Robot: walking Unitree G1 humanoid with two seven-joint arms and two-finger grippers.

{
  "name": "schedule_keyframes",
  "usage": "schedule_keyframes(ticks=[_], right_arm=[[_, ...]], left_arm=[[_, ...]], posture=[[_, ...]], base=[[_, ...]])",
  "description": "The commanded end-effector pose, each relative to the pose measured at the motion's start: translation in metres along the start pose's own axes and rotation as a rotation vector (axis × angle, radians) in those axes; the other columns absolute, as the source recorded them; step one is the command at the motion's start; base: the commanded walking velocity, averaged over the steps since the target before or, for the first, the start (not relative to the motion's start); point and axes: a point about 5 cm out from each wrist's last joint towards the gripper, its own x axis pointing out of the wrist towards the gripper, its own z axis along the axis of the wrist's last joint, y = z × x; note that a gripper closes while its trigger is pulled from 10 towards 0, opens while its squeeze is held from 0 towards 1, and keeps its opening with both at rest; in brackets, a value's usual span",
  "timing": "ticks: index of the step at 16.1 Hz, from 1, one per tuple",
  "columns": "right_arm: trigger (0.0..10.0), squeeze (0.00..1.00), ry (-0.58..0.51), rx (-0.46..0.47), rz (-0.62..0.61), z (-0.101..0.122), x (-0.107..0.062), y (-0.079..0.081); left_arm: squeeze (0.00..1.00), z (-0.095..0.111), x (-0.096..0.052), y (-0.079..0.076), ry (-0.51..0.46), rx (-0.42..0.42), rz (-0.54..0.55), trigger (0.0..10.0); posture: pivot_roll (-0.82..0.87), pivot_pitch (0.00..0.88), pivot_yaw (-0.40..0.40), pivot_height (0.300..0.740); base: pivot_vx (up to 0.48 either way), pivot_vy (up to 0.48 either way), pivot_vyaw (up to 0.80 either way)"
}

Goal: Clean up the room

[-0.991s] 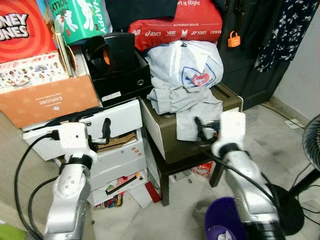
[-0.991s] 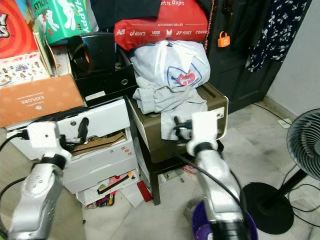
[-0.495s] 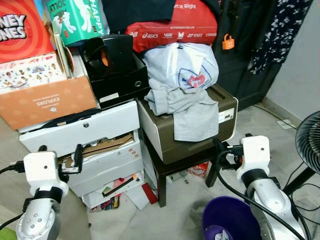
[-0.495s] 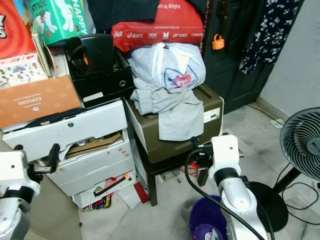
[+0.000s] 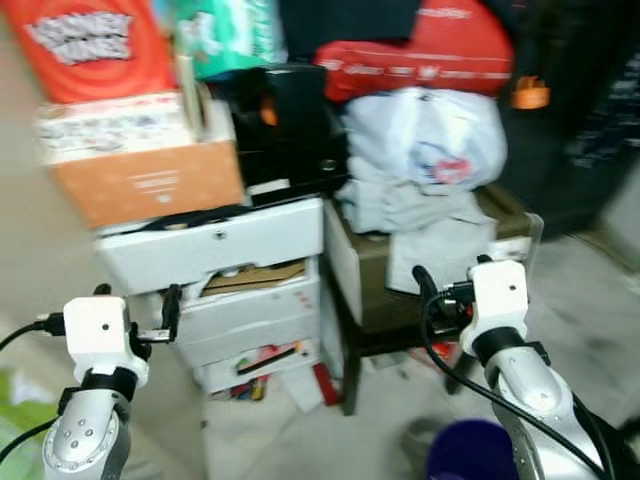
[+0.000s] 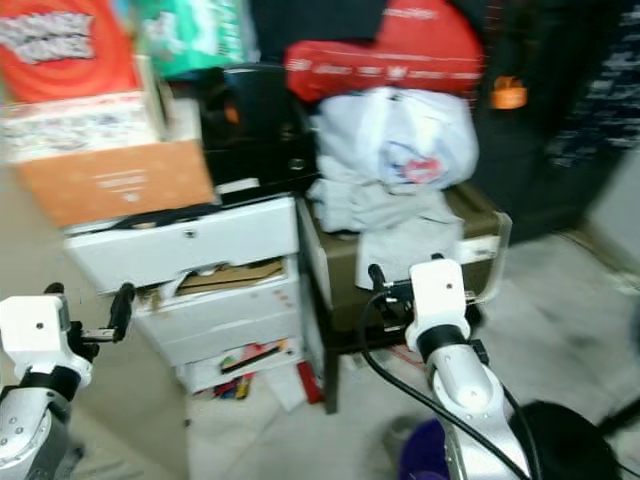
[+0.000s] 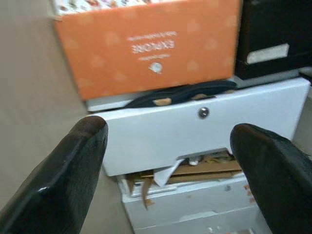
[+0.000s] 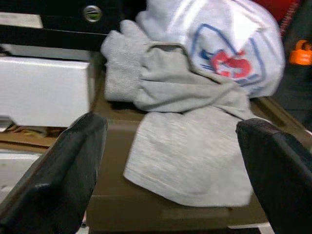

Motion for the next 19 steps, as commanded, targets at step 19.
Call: schedule_keyframes(ticks=[19], right_arm=[[10.0, 0.00, 0.009, -0.001, 0.026, 0.0007, 0.0033, 0.0030]], left_arm=[[0.00, 0.0030, 0.0001, -0.0068, 0.002, -0.006, -0.017, 10.0]], posture=[[-0.17, 0.000, 0.014, 0.740]], base=[[0.000, 0.000, 0.80]])
